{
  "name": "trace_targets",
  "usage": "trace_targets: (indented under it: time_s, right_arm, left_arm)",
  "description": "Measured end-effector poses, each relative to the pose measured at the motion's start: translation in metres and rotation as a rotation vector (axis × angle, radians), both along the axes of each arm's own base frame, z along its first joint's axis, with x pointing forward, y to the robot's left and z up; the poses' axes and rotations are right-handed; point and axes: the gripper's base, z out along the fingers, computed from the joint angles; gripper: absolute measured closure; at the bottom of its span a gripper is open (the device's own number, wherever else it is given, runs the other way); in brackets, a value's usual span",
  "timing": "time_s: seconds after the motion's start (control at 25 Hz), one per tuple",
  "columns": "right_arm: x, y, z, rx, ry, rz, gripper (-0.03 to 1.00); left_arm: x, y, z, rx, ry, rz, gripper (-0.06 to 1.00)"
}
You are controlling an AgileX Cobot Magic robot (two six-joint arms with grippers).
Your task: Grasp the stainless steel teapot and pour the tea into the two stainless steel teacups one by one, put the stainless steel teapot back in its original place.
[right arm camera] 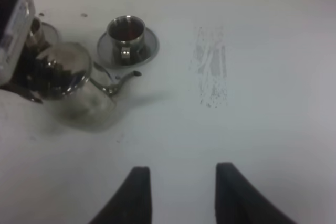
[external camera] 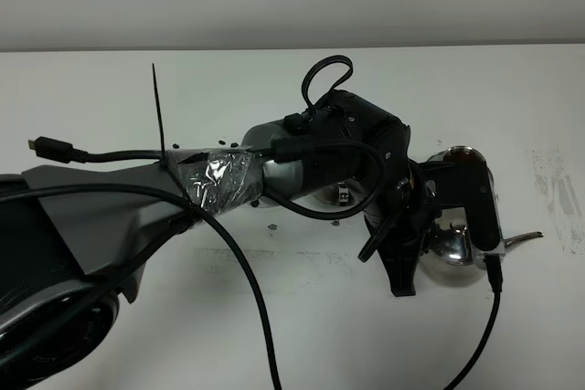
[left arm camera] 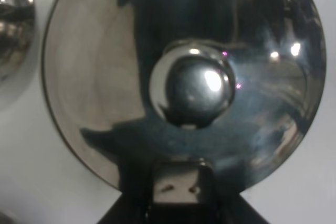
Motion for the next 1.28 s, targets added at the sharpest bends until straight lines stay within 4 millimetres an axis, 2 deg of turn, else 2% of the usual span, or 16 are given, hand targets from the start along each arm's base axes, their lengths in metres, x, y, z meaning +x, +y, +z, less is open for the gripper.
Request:
trace_targets:
  time_s: [0.12,0.2,0.32,0.4,0.6,0.84,1.04,1.28]
  right_arm:
    - [0.000,0.000,0.000,0.000,0.000,0.000,0.65]
    - [0.000,0.000,0.000,0.000,0.000,0.000,0.65]
    - [0.000,0.000,0.000,0.000,0.000,0.000,0.65]
    - [0.000,0.000,0.000,0.000,0.000,0.000,0.65]
    - [0.000,0.000,0.000,0.000,0.000,0.000,0.65]
    - [0.000,0.000,0.000,0.000,0.000,0.000,0.65]
    - [0.000,0.000,0.000,0.000,0.000,0.000,0.65]
    - [0.000,0.000,0.000,0.000,0.000,0.000,0.65]
  left_arm:
    - [0.000,0.006,0.028,-0.003,-0.062,-0.016,0.74]
    - [0.004,0.017,0.055,-0.018,-0.121,-0.011,0.74]
    - [0.021,0.043,0.085,-0.011,-0.204,0.022,0.74]
    - [0.037,0.065,0.097,0.013,-0.261,0.039,0.74]
    - [0.086,0.121,0.103,0.082,-0.382,0.032,0.74]
    - [0.118,0.167,0.106,0.161,-0.491,-0.018,0.74]
    - [0.128,0.185,0.106,0.251,-0.553,-0.136,0.74]
    - [0.133,0.188,0.092,0.340,-0.574,-0.293,0.74]
